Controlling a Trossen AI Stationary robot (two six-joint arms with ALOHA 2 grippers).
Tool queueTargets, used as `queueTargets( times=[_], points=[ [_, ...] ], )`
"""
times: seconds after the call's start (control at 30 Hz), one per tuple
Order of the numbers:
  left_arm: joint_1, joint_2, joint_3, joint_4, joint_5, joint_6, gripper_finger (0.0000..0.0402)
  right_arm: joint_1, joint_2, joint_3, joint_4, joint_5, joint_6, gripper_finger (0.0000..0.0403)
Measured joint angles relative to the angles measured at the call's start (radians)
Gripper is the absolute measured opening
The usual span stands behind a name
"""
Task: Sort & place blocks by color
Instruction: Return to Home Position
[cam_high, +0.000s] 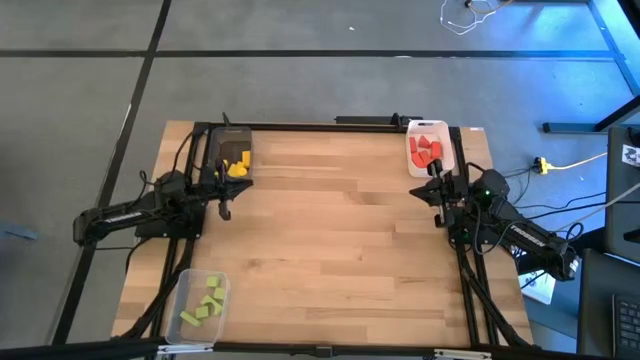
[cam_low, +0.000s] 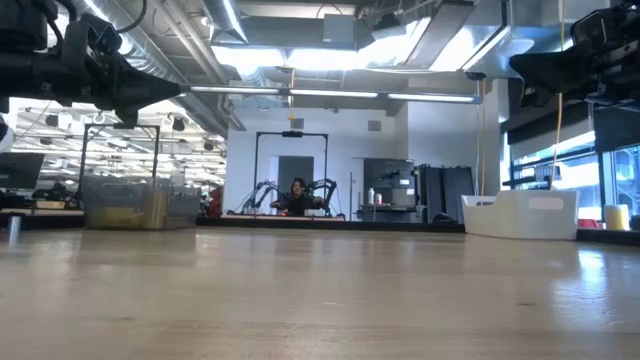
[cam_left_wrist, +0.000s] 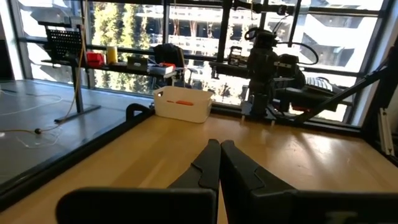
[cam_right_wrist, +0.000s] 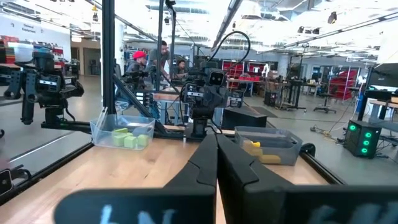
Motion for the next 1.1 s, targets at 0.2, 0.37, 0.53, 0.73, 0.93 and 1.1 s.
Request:
queueTargets(
  times=[0.2,0.37,0.53,0.73,0.93,1.1],
  points=[
    [0.0,0.0,0.0,0.0,0.0,-0.01,0.0,0.0,0.0,0.0,0.0,0.0,-0.002,0.0],
    [0.0,0.0,0.0,0.0,0.0,-0.011,0.0,0.0,0.0,0.0,0.0,0.0,-0.003,0.0],
    [0.0,0.0,0.0,0.001,0.0,-0.011,0.0,0.0,0.0,0.0,0.0,0.0,-0.003,0.0001],
    [0.0,0.0,0.0,0.001,-0.001,-0.011,0.0,0.0,0.0,0.001,0.0,0.0,-0.003,0.0001],
    [0.0,0.0,0.0,0.001,-0.001,-0.011,0.0,0.0,0.001,0.001,0.0,0.0,-0.003,0.0001],
    [0.0,0.0,0.0,0.001,-0.001,-0.011,0.0,0.0,0.001,0.001,0.0,0.0,-0.003,0.0001]
  ],
)
